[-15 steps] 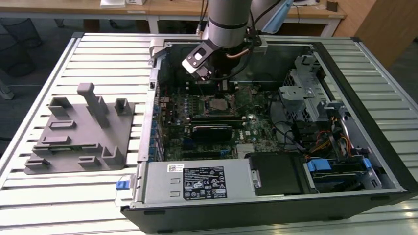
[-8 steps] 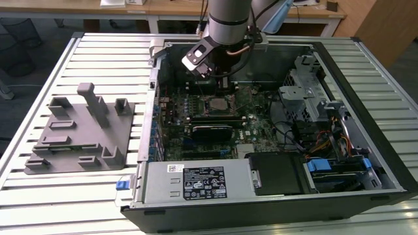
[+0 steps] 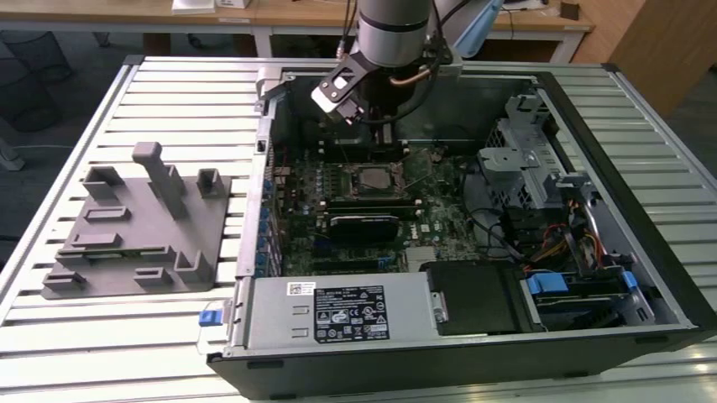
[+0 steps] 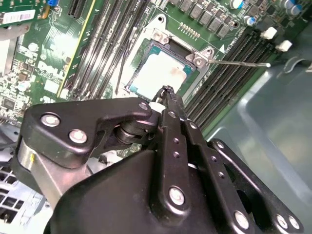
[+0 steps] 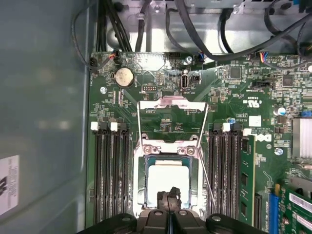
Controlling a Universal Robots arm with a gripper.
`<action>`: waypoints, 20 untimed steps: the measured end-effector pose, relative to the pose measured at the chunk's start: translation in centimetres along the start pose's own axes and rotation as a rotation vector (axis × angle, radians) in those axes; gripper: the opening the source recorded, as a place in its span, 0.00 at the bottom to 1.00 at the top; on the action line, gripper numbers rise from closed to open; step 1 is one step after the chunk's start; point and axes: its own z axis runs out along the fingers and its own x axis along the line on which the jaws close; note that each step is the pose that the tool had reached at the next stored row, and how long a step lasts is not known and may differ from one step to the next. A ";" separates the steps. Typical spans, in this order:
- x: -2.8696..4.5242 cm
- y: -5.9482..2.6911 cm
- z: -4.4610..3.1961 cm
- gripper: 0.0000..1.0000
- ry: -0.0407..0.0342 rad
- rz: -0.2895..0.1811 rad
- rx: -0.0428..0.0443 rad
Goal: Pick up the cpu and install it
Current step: 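Close the cpu cover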
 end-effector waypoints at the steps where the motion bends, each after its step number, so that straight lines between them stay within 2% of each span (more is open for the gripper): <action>1: 0.01 0.00 -0.25 0.11 -0.0001 0.000 0.0000; 5: 0.04 0.01 -1.36 0.11 -0.0002 0.000 0.0001; 6: 0.04 0.01 -1.43 0.11 -0.0002 0.000 0.0001; 17: -0.44 0.03 -1.43 0.11 0.0000 0.000 0.0000; 20: -0.45 0.60 -1.42 0.11 0.0006 0.000 0.0001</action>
